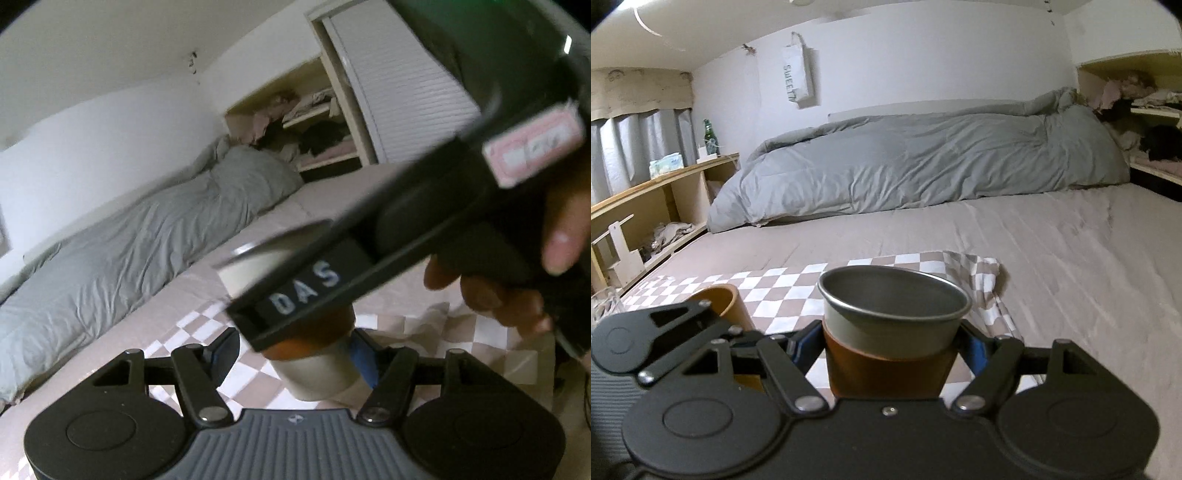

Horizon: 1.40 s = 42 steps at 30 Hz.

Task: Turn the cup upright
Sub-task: 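Lower the upright cup onto the cloth beside the wooden cup, open right gripper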

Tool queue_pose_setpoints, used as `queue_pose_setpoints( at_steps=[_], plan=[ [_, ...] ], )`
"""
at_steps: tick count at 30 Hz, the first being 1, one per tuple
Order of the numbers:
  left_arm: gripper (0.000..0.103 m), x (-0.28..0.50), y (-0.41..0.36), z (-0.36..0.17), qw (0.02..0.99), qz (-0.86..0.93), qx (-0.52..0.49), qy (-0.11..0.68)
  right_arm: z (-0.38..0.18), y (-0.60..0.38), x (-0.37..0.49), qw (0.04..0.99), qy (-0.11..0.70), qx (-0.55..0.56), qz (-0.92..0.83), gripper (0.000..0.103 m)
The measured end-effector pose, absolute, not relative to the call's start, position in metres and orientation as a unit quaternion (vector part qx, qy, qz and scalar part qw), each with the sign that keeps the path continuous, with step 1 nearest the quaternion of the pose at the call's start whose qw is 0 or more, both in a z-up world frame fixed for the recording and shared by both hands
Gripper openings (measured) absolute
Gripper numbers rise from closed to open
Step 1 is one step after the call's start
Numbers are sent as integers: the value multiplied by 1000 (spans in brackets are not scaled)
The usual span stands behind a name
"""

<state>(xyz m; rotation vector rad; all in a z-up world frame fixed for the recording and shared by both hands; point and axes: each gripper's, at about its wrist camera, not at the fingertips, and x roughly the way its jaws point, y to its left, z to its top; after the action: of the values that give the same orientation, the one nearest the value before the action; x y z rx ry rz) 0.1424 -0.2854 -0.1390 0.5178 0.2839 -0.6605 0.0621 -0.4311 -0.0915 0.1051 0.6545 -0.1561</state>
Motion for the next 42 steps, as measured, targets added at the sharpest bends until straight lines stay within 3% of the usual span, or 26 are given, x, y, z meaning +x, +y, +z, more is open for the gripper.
queue_pose_setpoints(
  at_steps=[25, 42],
  plan=[
    [65, 134, -311, -180, 917, -272, 256, 143, -93, -446, 59, 931, 356, 76, -16, 78],
    [64, 146, -305, -182, 928, -222, 258, 150, -99, -421, 68, 942, 335, -21, 13, 76]
  ],
)
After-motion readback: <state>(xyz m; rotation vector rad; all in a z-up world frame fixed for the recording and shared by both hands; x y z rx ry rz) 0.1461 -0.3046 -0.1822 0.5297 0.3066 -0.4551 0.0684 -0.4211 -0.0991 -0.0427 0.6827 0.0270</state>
